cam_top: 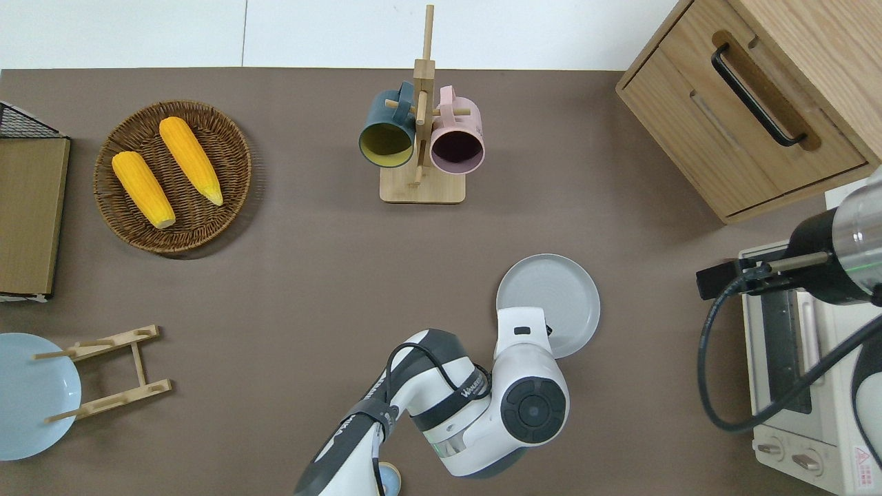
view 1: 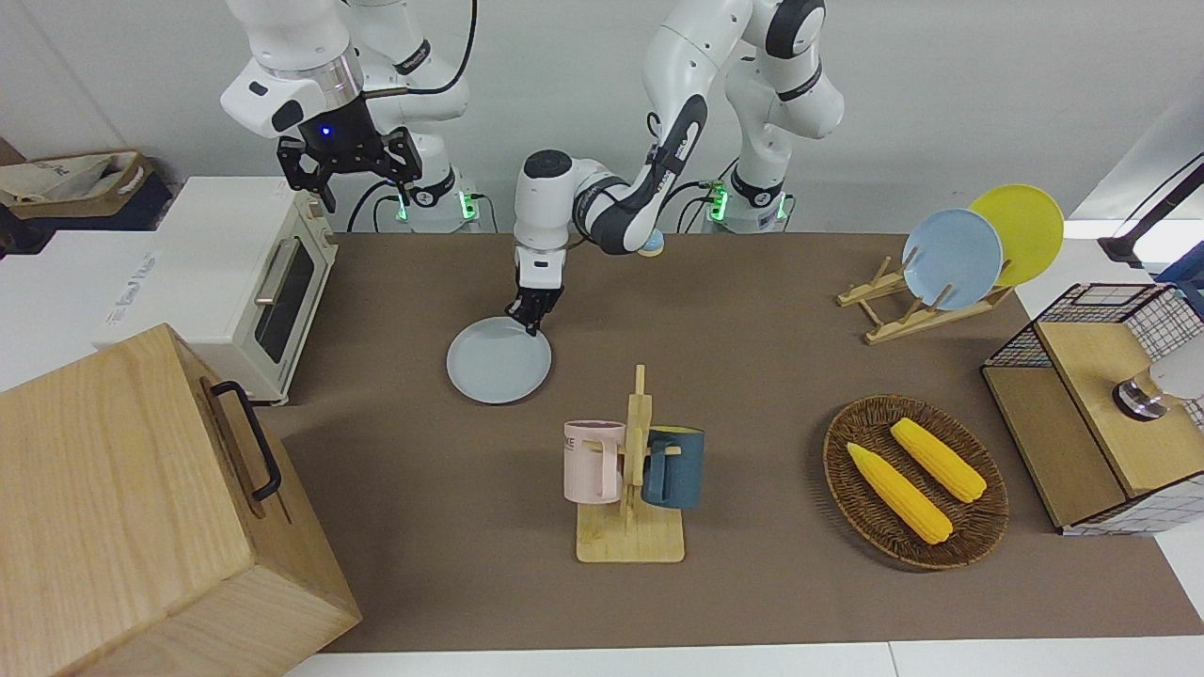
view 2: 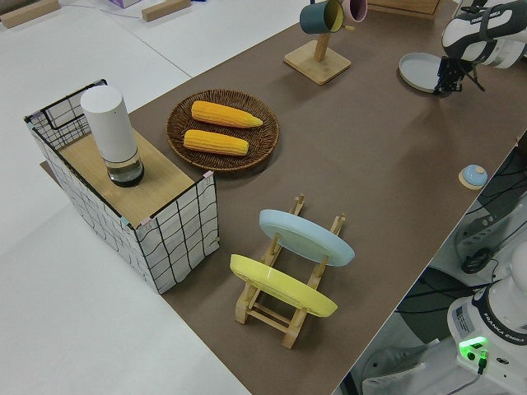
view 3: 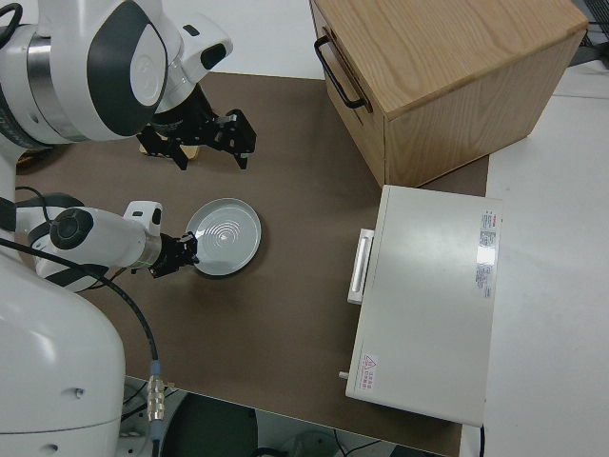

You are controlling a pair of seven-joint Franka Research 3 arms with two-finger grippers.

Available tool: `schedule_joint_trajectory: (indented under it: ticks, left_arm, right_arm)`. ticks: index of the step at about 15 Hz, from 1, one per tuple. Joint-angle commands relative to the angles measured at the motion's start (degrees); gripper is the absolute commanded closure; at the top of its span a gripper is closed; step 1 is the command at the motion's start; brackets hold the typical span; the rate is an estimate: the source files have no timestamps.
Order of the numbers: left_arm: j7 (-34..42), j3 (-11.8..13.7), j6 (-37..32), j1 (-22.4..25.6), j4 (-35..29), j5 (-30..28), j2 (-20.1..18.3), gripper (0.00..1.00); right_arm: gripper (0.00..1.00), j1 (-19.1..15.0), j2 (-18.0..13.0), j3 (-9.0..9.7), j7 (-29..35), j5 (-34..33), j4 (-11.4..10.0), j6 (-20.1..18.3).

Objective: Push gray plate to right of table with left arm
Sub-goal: 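Keep pushing the gray plate with the left gripper toward the toaster oven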

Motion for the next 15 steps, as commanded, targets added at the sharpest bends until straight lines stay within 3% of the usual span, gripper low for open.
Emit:
schedule_joint_trajectory:
  ticks: [1,11,15]
  left_arm:
    - [-2.92,0.49,-1.06,-3.72,2.14,1.59,4.82,1.0]
    - [-6.52,0.93,-1.33,-6.71,8.03,3.79,9.48,1.0]
    - [-6.52,0.93,-5.01,-6.72,10.84,3.79,9.93,1.0]
  right_arm:
    - [0.017,-1.15,-0.17,0.77,0.05,0.59,0.45,-0.82]
    - [0.017,-1.15,-0.17,0.77,0.14,0.59,0.45,-0.82]
    - [0.017,-1.15,-0.17,0.77,0.14,0.59,0.45,-0.82]
